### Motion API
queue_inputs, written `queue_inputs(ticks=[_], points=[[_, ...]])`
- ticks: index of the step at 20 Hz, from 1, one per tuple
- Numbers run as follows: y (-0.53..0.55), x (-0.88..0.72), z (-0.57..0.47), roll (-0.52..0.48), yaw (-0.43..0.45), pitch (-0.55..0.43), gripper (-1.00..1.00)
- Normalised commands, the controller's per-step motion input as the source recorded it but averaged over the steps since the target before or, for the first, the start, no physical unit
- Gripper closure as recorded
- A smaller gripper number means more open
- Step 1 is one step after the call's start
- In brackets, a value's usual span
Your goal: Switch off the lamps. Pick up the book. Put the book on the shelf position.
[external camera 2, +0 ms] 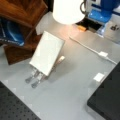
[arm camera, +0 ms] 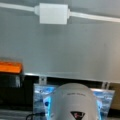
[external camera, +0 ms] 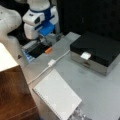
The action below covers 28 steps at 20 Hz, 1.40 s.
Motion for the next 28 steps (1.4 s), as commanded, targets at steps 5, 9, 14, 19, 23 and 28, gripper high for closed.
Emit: queue_inputs(ticks=[5,9,14,19,23,28], points=[[0.15,-0.27,-0.25,0.064,0.001,-0.191,-1.0],[0.12,-0.24,-0.27,0.063,0.001,-0.201,-1.0],[0.16,-0.22,-0.31,0.058,-0.009,-0.22,-1.0],[0.16,-0.21,-0.23,0.042,-0.022,-0.184,-1.0],[0.18,-0.21,-0.17,0.0,-0.04,-0.139,-1.0],[0.2,-0.19,-0.18,-0.001,-0.054,-0.148,-1.0]])
